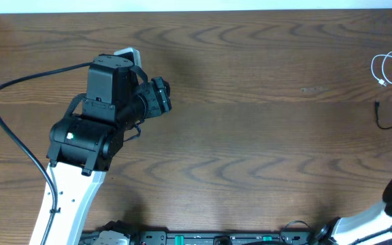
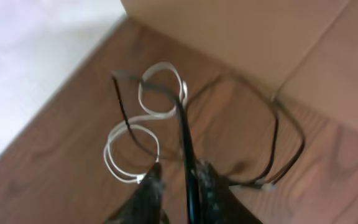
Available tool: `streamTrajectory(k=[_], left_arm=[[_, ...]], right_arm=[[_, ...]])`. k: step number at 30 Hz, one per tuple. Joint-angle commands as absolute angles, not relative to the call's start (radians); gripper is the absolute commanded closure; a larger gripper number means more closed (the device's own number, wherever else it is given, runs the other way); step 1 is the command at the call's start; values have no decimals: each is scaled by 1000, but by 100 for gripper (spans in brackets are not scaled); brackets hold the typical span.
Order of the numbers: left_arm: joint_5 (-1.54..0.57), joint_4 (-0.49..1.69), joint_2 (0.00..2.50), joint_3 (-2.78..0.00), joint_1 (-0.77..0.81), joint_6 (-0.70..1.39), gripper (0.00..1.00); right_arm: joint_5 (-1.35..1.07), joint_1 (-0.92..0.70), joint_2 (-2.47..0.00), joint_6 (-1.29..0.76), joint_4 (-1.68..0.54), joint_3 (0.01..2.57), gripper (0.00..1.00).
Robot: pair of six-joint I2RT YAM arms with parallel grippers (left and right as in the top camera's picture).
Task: Untangle cables
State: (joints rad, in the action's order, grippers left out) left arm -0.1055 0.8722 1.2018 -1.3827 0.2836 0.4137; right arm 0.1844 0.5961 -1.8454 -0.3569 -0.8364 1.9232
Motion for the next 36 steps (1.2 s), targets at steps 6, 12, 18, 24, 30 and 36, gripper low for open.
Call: streamTrajectory(k=[6, 12, 18, 24, 30, 36], left_arm=[[-94, 875, 1240, -1384, 280, 405, 25], [-94, 875, 1254, -1384, 280, 405, 25], [-93, 875, 1256, -1384, 280, 404, 24], [-93, 875, 1256, -1384, 280, 404, 2], [-93, 875, 1256, -1384, 280, 404, 1], [-93, 875, 1256, -1384, 280, 404, 0]], right_arm=[[133, 509, -1947, -355, -916, 1928, 42], [-76, 470, -1940, -271, -933, 1928, 40], [-373, 392, -1881, -94, -982, 1928, 32], [-474, 275, -1735, 12, -1099, 1928, 25], [-471, 138, -1506, 49, -1234, 1928, 1], [-470, 116, -1336, 50, -1382, 1928, 1]])
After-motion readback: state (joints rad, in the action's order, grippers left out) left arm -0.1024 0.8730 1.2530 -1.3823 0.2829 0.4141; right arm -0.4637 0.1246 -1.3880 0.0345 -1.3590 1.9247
